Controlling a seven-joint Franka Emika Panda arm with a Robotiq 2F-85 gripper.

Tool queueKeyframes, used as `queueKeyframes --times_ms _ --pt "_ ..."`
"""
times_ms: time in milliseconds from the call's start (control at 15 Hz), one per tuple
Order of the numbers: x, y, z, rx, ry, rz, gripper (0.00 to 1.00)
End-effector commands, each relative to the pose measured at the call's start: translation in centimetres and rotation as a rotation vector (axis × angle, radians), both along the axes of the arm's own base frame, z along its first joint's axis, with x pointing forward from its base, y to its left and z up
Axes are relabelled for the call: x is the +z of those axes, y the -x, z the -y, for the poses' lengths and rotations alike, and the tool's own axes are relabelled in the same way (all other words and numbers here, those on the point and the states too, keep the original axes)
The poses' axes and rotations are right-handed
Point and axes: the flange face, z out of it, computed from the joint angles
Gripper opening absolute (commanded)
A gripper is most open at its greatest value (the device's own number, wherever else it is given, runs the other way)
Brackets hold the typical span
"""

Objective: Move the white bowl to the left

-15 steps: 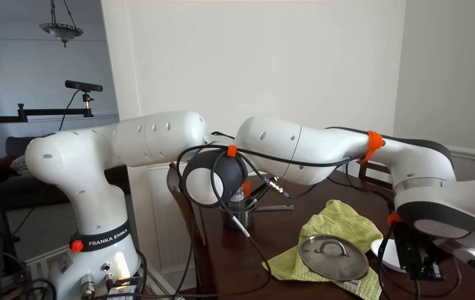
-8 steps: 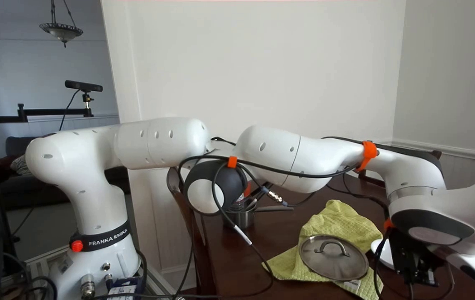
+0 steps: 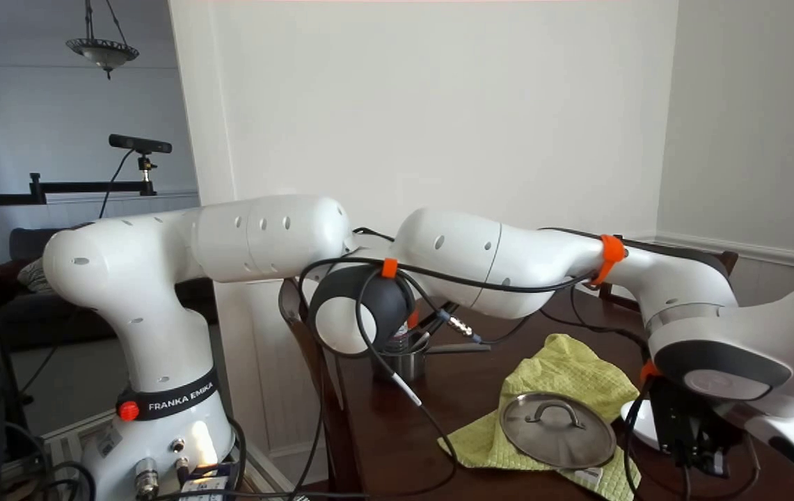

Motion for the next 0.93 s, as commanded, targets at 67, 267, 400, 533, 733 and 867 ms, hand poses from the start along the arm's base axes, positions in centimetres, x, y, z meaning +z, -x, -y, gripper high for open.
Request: queueKeyframes --times_ms 67,267,400,533,733,867 --pt "2.4 -0.3 0.6 0.016 0.059 -0.011 0.02" --pt "6.7 -1.2 1.2 0.105 0.136 0.080 0.01" --pt "9.1 -1.4 1.5 0.170 0.188 0.134 0.02" --pt "11.0 -1.7 1.4 0.241 0.213 0.182 0.02" --pt "12.3 -2.5 -0.4 0.396 0.160 0.246 0.02" --pt "12.8 -4.0 -2.9 0.495 0.097 0.254 0.02"
